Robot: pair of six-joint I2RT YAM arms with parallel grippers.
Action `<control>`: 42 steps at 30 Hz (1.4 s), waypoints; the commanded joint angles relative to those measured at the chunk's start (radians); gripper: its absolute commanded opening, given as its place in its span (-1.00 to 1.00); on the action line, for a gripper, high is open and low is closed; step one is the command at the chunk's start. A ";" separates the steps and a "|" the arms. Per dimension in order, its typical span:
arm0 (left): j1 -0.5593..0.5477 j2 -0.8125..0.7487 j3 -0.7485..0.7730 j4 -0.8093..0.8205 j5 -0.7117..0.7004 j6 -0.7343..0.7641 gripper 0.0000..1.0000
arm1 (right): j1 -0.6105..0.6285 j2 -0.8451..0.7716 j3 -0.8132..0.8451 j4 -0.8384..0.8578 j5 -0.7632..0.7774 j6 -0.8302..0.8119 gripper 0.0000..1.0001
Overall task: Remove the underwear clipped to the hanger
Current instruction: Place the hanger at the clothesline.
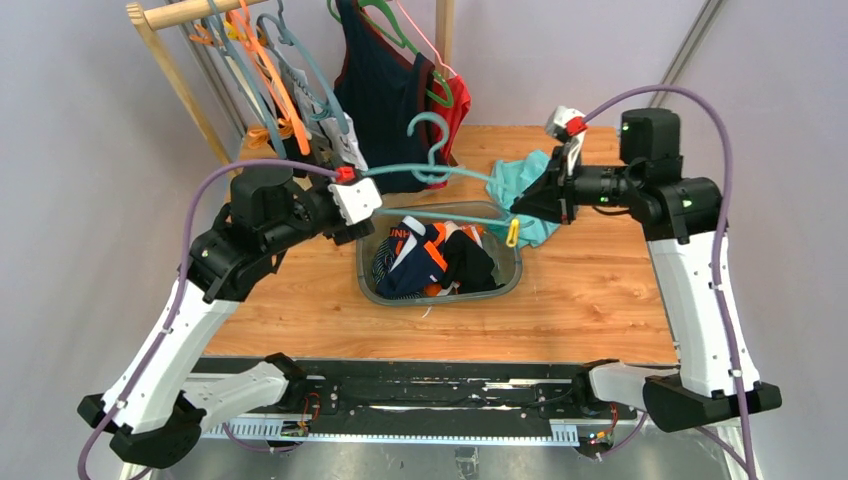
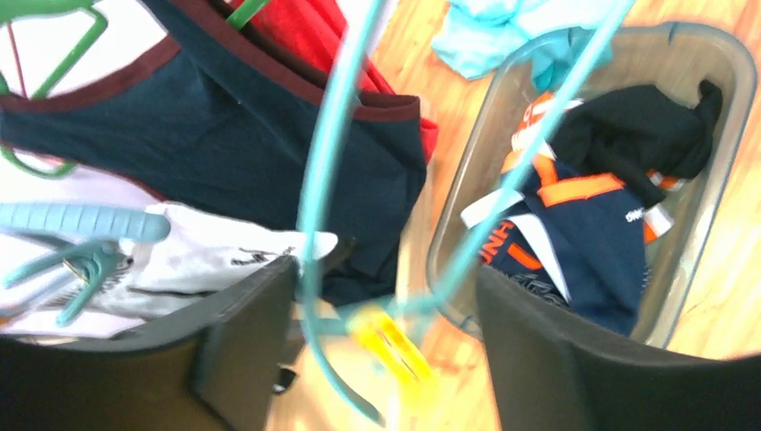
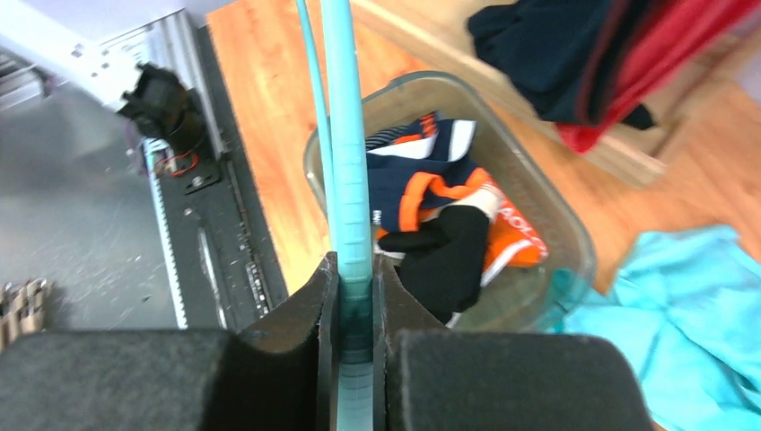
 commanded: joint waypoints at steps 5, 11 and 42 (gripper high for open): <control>0.047 -0.099 0.015 0.074 -0.047 -0.135 0.84 | -0.126 -0.009 0.174 -0.025 0.111 -0.041 -0.99; 0.084 -0.122 0.051 0.080 -0.066 -0.200 0.90 | -0.126 0.027 0.267 -0.006 0.267 -0.022 -0.99; 0.200 -0.124 0.046 0.090 -0.070 -0.252 0.99 | 0.322 0.816 1.042 0.437 0.867 0.160 -0.99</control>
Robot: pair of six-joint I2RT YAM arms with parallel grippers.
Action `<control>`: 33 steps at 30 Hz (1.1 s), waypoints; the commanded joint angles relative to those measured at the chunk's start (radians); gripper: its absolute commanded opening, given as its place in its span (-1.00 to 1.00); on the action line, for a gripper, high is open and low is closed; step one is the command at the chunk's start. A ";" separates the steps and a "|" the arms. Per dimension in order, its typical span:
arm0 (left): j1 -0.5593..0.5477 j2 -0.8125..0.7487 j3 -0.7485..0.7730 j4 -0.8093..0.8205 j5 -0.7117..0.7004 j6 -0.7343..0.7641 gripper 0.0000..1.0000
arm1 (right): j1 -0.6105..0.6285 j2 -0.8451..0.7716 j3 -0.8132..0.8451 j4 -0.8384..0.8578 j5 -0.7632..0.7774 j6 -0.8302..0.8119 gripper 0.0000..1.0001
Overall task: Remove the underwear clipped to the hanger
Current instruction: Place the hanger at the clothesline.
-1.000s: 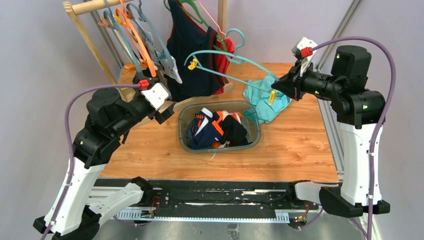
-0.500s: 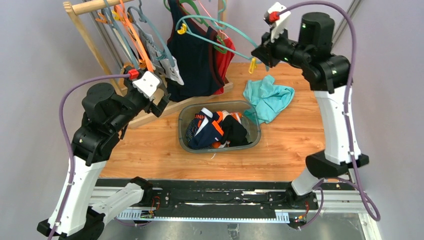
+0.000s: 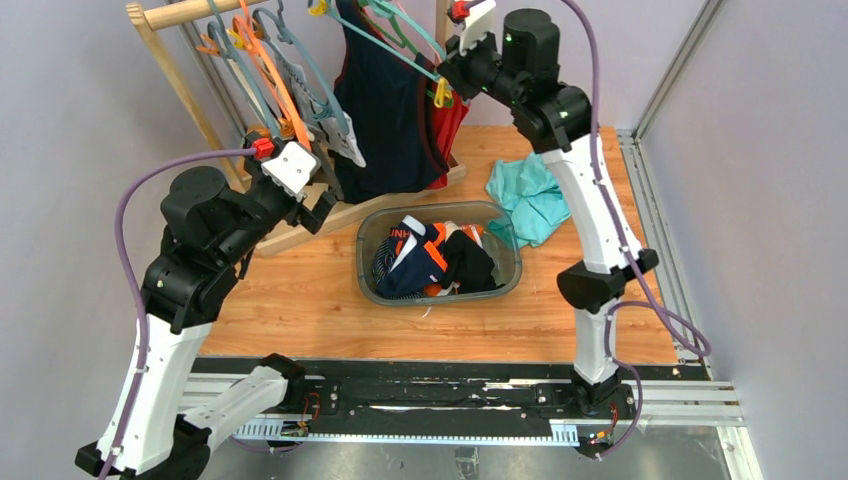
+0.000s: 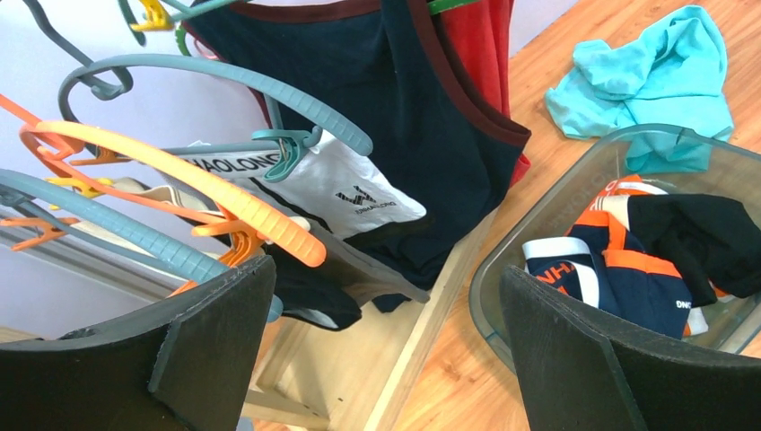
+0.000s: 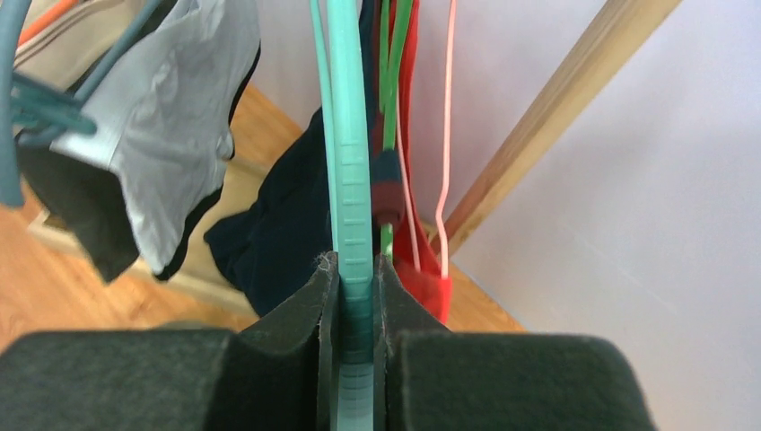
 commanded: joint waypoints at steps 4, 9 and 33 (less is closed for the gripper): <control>0.022 -0.024 -0.023 0.018 0.014 0.019 0.98 | 0.017 0.170 0.146 0.271 0.112 0.073 -0.99; 0.034 -0.028 -0.023 0.014 0.020 0.020 0.98 | 0.020 0.267 0.202 0.349 0.136 0.102 -0.99; 0.052 -0.038 -0.045 0.019 0.027 0.031 0.98 | 0.098 0.318 0.156 0.337 0.076 0.117 -0.99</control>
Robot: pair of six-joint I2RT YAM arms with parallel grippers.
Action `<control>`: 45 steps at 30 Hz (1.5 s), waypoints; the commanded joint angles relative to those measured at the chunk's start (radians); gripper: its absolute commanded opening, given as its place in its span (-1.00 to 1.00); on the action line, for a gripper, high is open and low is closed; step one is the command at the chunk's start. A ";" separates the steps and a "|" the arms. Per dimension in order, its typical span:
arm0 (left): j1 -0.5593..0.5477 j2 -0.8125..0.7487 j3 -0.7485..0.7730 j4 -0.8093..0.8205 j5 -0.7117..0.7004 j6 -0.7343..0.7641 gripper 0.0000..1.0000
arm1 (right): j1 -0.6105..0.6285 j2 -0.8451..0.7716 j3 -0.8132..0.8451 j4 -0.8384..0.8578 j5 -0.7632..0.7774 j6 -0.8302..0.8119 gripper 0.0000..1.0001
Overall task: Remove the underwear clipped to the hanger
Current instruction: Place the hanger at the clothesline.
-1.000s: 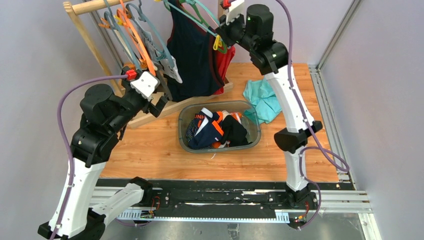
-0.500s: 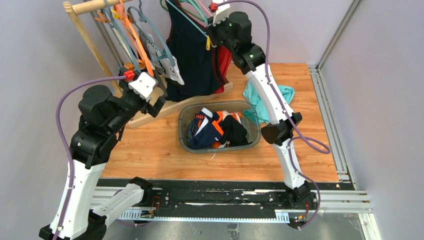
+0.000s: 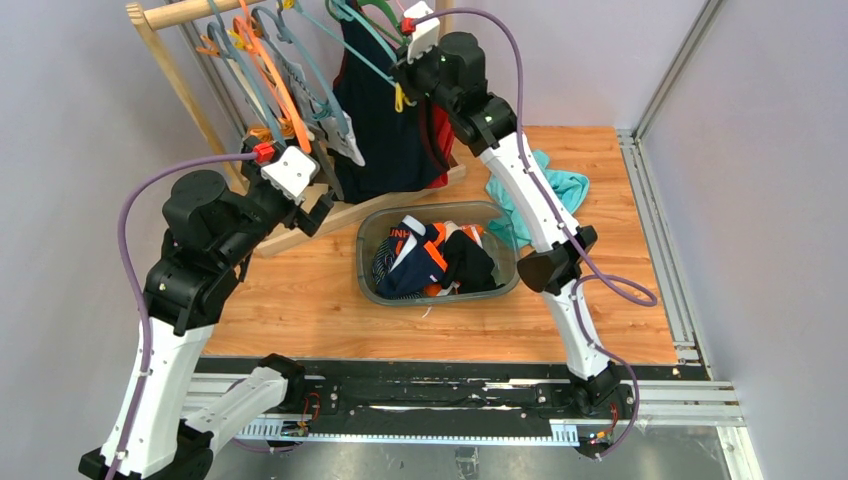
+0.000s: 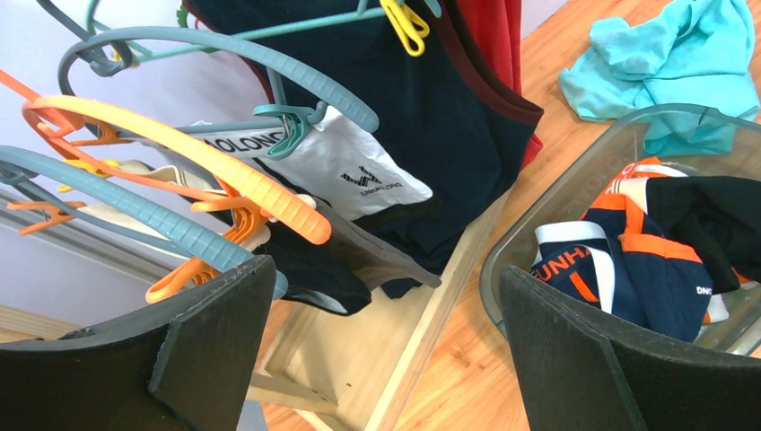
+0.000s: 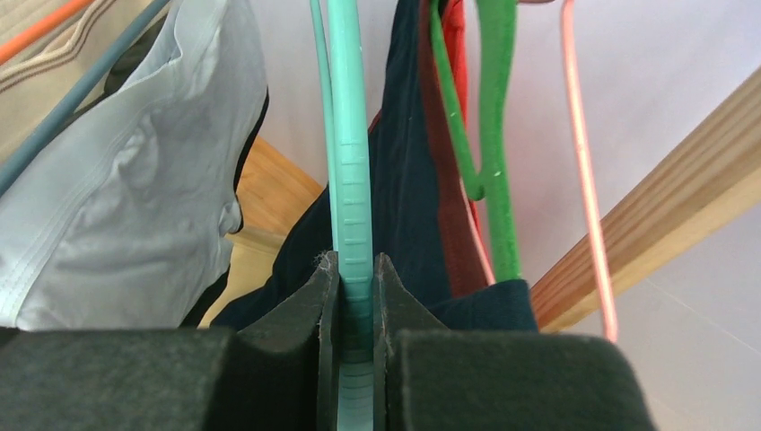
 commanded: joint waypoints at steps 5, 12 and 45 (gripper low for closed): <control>0.010 -0.025 -0.006 0.019 0.004 0.007 0.98 | 0.017 -0.092 -0.087 0.029 -0.022 0.015 -0.67; 0.010 -0.038 -0.036 0.025 -0.019 0.015 0.99 | 0.017 -0.211 -0.152 -0.025 -0.067 -0.004 0.03; 0.011 -0.170 -0.412 0.034 -0.137 -0.071 0.99 | -0.087 -1.048 -1.419 -0.284 0.026 -0.372 0.20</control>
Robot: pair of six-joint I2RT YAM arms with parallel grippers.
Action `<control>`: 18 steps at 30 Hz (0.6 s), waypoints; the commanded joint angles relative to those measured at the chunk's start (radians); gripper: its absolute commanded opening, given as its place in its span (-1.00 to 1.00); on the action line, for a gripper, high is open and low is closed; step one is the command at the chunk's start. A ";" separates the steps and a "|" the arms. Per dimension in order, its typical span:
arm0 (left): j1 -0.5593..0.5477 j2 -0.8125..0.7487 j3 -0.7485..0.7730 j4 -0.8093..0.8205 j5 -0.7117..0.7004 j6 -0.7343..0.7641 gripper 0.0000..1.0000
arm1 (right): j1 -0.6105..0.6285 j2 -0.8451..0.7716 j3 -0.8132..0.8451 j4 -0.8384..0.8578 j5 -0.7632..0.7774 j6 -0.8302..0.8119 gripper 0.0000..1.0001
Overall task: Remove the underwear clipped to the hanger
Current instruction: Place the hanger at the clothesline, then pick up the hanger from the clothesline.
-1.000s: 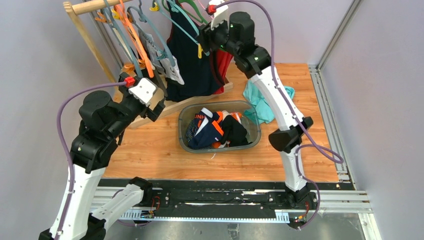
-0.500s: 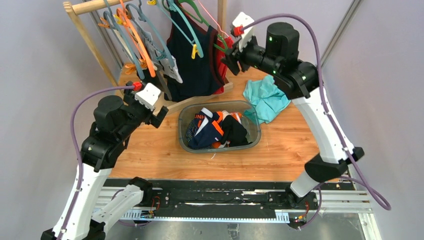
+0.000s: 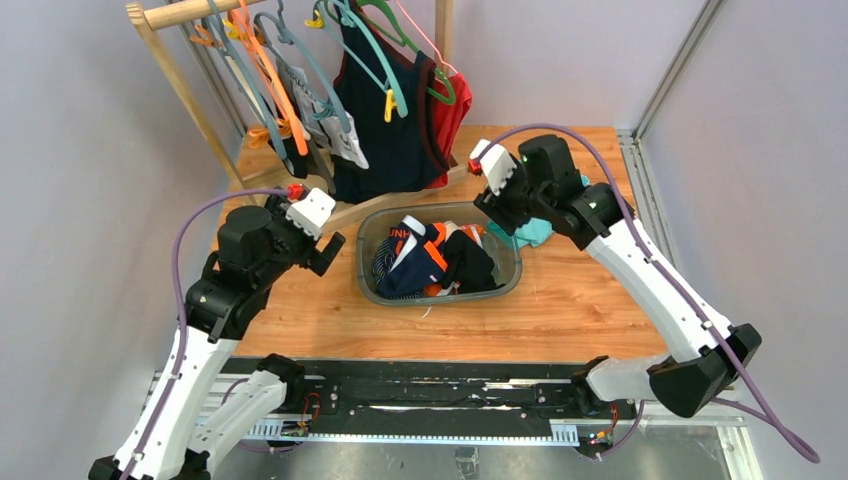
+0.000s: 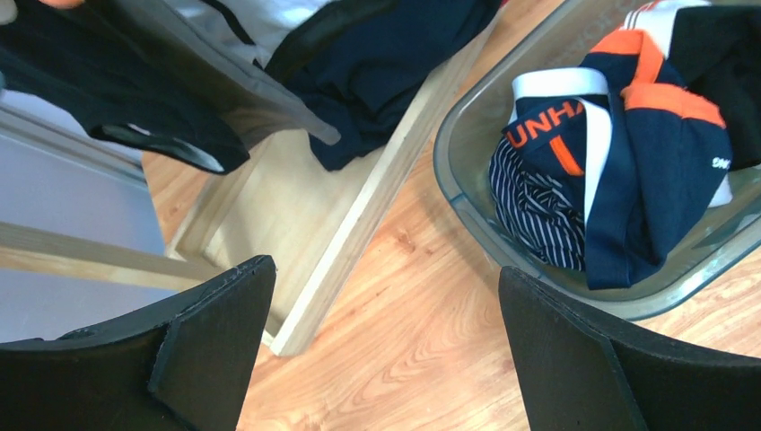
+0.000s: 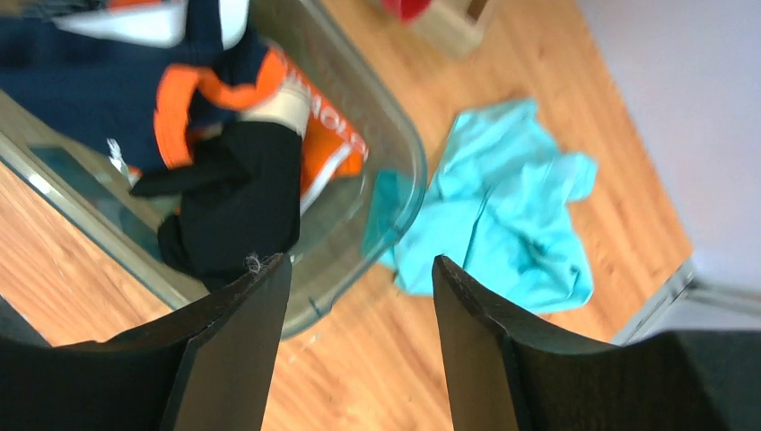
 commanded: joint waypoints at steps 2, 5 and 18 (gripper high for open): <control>0.013 -0.040 -0.029 0.039 -0.071 -0.008 0.99 | -0.089 -0.054 -0.148 0.035 -0.020 -0.007 0.20; 0.028 -0.053 0.017 0.006 -0.087 -0.043 0.99 | -0.124 -0.069 -0.214 0.058 -0.097 0.007 0.20; 0.053 0.112 0.484 -0.076 -0.205 -0.224 0.98 | -0.122 -0.064 -0.409 0.251 -0.196 0.055 0.20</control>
